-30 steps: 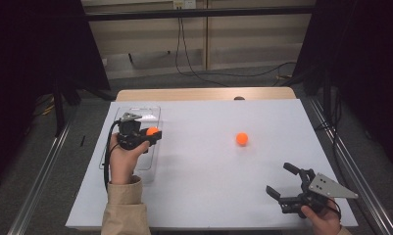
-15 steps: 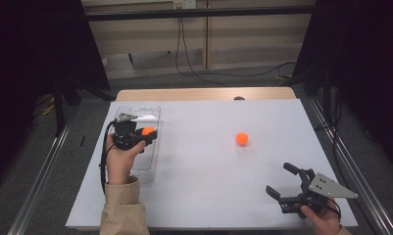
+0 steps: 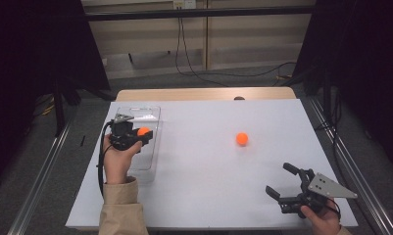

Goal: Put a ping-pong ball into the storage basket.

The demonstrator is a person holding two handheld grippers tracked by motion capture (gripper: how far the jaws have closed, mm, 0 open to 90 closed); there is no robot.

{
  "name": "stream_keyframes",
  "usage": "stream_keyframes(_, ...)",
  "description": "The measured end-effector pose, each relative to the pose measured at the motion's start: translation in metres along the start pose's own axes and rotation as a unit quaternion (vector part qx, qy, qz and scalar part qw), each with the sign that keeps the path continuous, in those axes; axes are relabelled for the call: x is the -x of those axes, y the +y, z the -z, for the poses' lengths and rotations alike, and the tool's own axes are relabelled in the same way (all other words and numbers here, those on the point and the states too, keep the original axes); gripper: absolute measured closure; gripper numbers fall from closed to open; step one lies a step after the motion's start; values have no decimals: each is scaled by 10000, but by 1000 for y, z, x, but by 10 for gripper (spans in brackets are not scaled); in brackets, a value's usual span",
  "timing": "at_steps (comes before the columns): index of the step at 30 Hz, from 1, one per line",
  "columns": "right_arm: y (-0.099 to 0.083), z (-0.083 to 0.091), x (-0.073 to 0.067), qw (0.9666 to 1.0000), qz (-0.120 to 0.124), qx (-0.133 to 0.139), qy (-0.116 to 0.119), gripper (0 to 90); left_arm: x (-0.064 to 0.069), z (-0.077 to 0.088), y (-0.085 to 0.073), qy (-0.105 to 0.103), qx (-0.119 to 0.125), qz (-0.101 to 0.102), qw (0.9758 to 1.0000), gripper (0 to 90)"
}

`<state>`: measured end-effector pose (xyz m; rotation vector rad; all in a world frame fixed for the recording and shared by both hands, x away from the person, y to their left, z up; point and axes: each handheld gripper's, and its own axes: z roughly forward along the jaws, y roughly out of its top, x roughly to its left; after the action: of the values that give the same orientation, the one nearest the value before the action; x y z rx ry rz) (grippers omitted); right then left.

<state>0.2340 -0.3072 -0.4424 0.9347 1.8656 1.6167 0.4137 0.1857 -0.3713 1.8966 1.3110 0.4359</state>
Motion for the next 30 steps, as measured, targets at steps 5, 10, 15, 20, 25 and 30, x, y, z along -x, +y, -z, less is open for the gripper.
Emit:
stream_keyframes(5,0,0,0,10000,11,8,2,25,-4,0,-2,30,-32,33,10000,506)
stream_keyframes(10,0,0,0,10000,2,1,-7,25,-7,0,-3,115,-54,36,9999,506)
stream_keyframes(15,0,0,0,10000,0,2,-2,25,-8,-1,-4,181,-79,28,9998,506)
stream_keyframes(20,0,0,0,10000,0,-2,-1,25,-11,-2,-5,216,-91,65,9997,506)
stream_keyframes(25,0,0,0,10000,7,4,1,25,-13,-1,-6,295,-89,85,9995,504)
stream_keyframes(30,0,0,0,10000,7,0,-1,25,-16,-2,-8,363,-124,104,9992,499)
